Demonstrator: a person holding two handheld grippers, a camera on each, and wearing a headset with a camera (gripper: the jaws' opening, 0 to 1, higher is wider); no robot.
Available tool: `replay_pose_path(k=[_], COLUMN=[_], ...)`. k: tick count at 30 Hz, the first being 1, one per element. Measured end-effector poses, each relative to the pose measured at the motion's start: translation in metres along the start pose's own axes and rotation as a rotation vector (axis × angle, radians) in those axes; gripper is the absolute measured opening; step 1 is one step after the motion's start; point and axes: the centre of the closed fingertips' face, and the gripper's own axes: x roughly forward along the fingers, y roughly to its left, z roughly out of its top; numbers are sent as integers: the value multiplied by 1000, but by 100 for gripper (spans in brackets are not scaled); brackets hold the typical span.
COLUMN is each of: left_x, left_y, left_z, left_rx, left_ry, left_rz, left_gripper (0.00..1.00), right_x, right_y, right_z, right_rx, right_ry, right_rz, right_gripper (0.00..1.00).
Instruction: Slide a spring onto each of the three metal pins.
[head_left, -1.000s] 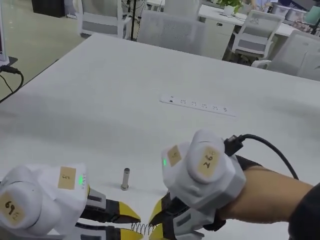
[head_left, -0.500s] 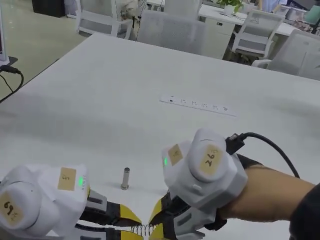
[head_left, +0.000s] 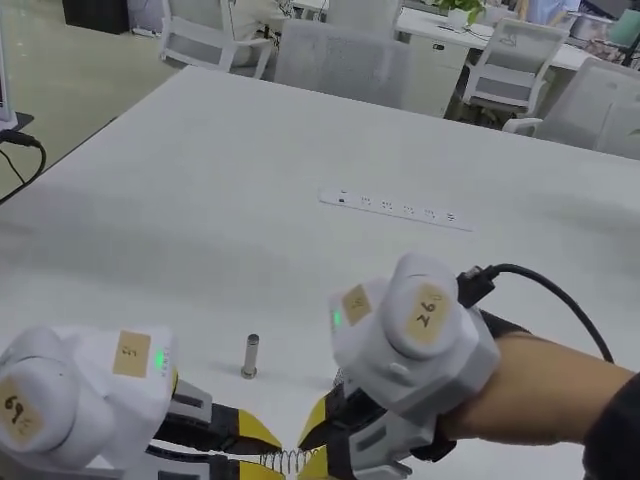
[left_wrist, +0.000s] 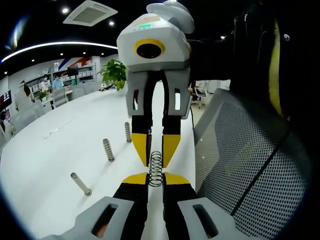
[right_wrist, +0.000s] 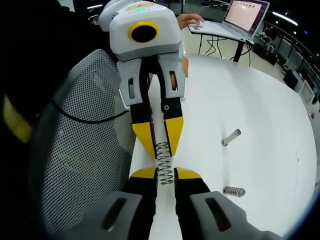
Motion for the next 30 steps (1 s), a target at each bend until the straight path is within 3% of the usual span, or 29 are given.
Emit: replay_pose_path(k=[16,26,30], left_x=[-5,-8,-8], left_y=[1,3,4], left_z=[10,12,11], left_rx=[-12,-18,-17], left_ry=[-41,-54,-47], left_rz=[6,18,27], left_gripper=[3,3,3], right_x=[2,-4,-12], right_y=[0,-2,-3], right_z=[-8,-1,8], right_rx=[40,36,41], right_ry=[-15,-37,-64], right_rz=[0,-19,-31], right_gripper=[12,8,8])
